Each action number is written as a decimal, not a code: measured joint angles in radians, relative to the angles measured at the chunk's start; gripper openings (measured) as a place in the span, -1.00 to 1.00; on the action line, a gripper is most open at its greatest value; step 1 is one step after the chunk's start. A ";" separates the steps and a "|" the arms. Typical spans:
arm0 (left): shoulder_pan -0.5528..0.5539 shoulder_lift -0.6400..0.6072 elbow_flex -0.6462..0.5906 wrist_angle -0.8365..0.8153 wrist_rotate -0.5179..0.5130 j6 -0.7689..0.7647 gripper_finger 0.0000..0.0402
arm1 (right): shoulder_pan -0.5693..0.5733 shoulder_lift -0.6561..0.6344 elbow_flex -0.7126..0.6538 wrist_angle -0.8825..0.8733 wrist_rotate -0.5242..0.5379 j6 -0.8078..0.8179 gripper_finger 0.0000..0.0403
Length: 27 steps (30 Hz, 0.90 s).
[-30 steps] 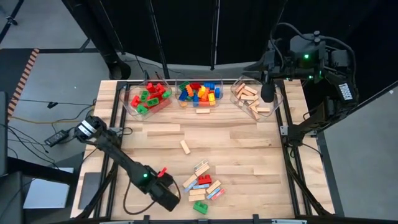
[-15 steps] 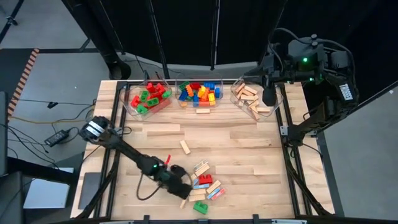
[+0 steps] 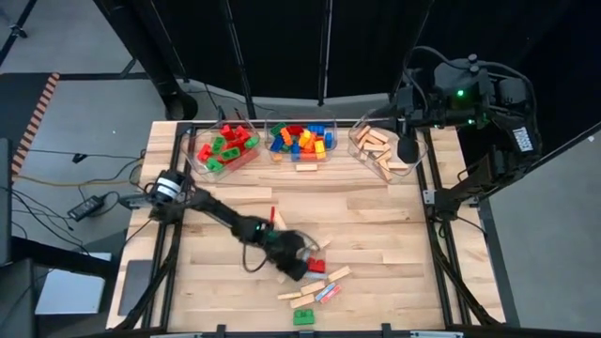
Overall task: Sort blocks by size
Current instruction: Adjust the brown wooden blocks on the table, then move the small green game piece to the center of the table
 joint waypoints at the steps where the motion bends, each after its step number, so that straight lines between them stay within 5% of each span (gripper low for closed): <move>1: 0.022 0.000 -0.001 0.004 0.000 0.022 -1.00 | 0.000 0.000 0.000 0.000 0.000 0.000 -0.59; 8: 0.118 -0.031 0.003 0.014 -0.083 0.166 -1.00 | 0.000 0.000 0.000 -0.019 0.000 0.022 -0.59; 14: 0.156 -0.211 0.020 -0.129 -0.054 0.341 -1.00 | 0.017 0.001 0.000 -0.020 0.001 0.023 -0.59; 21: -0.045 -0.406 0.068 -0.447 -0.206 0.502 -1.00 | 0.059 0.001 0.000 -0.037 -0.002 0.023 -0.59; 27: -0.222 -0.350 0.143 -0.469 -0.332 0.522 -1.00 | 0.074 0.001 0.000 -0.038 0.001 0.023 -0.59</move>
